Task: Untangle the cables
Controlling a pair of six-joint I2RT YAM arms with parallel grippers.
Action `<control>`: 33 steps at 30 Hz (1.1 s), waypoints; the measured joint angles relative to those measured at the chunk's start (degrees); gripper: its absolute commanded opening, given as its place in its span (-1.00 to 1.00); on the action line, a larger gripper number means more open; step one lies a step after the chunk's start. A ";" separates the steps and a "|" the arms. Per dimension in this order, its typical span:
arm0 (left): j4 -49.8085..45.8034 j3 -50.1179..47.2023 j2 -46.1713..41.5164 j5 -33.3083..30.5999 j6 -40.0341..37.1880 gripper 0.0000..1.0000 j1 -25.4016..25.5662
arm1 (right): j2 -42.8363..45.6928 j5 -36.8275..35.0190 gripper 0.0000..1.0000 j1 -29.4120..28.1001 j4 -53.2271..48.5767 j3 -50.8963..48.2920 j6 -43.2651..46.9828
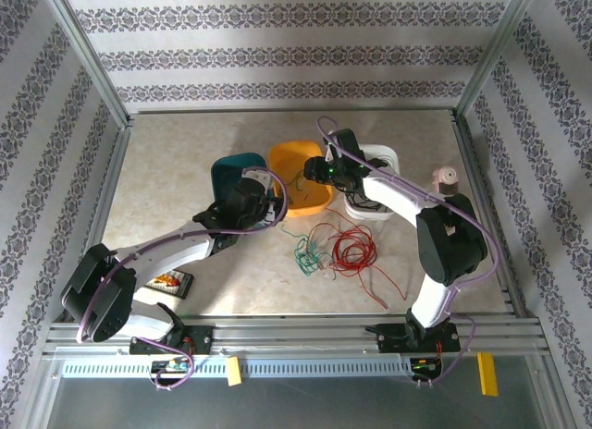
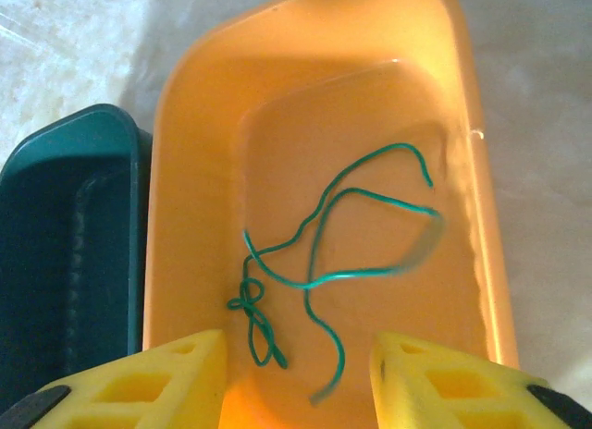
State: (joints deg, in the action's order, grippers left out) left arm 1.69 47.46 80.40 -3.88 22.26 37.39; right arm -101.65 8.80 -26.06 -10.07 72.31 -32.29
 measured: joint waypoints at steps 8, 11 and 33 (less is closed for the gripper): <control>-2.82 -4.66 -2.99 3.56 -2.54 0.24 0.00 | 15.30 -0.13 -0.04 -5.60 -2.01 -11.39 7.72; -2.97 -5.73 -3.43 5.44 -2.49 0.27 0.00 | 22.36 2.19 -0.04 -7.63 -3.10 -18.12 9.25; -7.91 -10.29 -3.76 7.89 0.57 0.22 -0.28 | 15.56 7.93 -0.14 -19.47 -12.46 -20.35 16.68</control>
State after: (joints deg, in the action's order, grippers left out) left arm -6.22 37.17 76.64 4.01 22.83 37.10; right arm -86.08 16.73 -45.54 -22.52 51.96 -15.62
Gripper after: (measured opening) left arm 0.613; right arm 0.428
